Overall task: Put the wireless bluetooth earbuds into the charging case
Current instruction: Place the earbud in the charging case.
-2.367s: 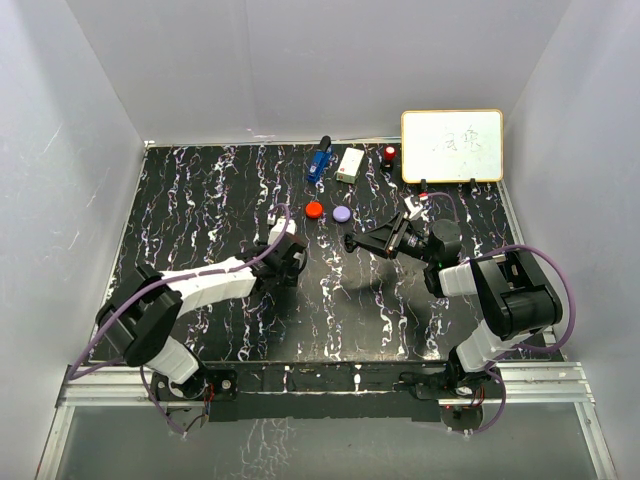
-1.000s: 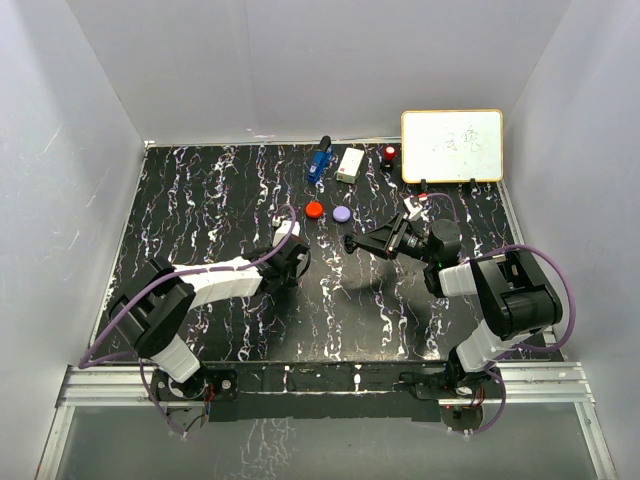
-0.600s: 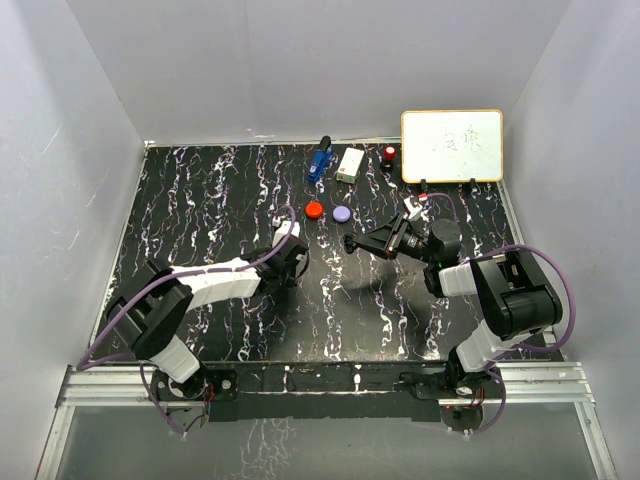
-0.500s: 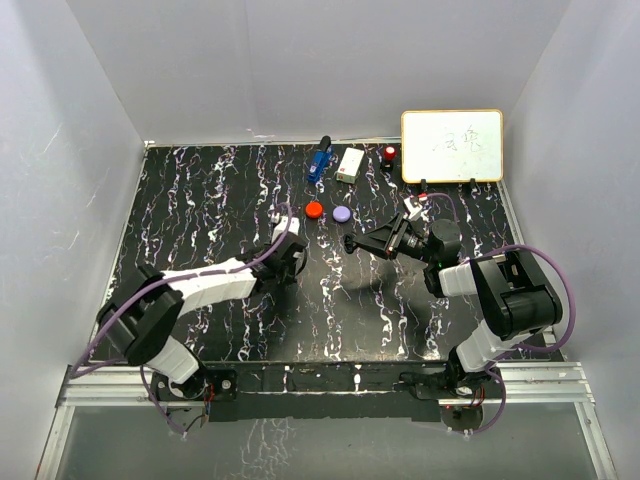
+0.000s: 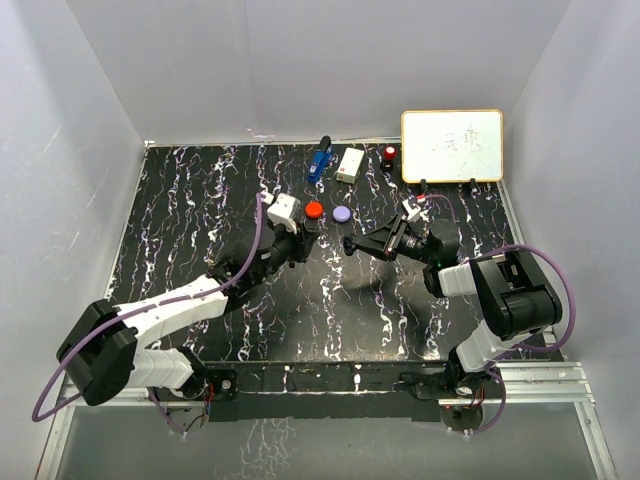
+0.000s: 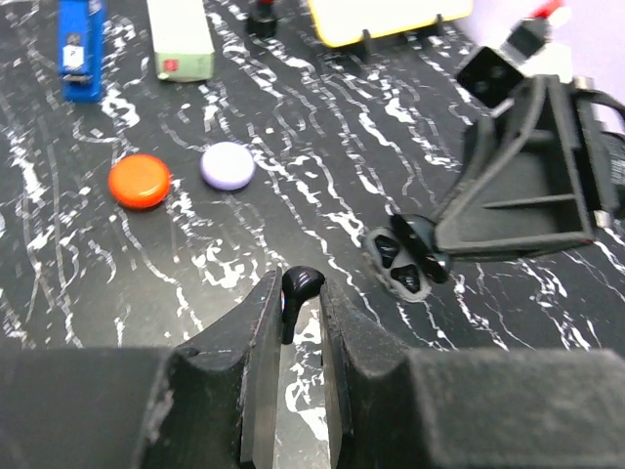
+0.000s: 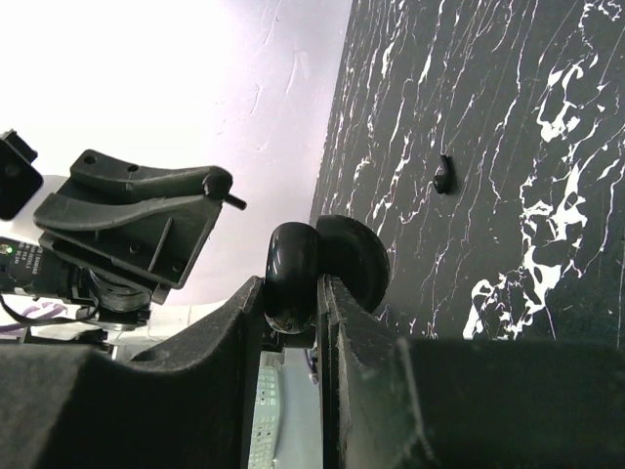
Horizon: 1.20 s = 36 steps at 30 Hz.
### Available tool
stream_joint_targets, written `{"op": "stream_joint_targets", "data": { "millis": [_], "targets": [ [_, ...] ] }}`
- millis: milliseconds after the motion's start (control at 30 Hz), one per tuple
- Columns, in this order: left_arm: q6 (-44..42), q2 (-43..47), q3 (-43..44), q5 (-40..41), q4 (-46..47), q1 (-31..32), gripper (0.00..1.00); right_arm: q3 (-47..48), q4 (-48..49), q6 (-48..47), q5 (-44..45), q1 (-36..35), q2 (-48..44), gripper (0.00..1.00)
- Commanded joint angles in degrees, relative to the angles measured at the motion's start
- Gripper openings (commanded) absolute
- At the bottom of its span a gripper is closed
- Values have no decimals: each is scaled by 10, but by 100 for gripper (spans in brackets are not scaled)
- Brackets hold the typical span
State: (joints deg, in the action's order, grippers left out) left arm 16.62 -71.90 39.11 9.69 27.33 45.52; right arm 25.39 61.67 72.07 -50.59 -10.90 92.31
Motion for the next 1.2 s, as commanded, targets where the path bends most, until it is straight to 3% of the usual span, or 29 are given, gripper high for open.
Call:
{"op": "stream_joint_targets", "data": {
  "millis": [0,233,667,1167],
  "targets": [
    [-45,13,-35,-106,161,0,0,23,20,13,-6,-4,-12,0],
    [-79,-1,-64,-179,288,-1,0,26,65,63,-18,-7,8,0],
    [-56,-130,-94,-250,572,-2,0,23,197,183,-16,-9,55,0],
    [-59,-196,-100,-258,677,-3,0,14,262,241,-5,-10,68,0]
  ]
}}
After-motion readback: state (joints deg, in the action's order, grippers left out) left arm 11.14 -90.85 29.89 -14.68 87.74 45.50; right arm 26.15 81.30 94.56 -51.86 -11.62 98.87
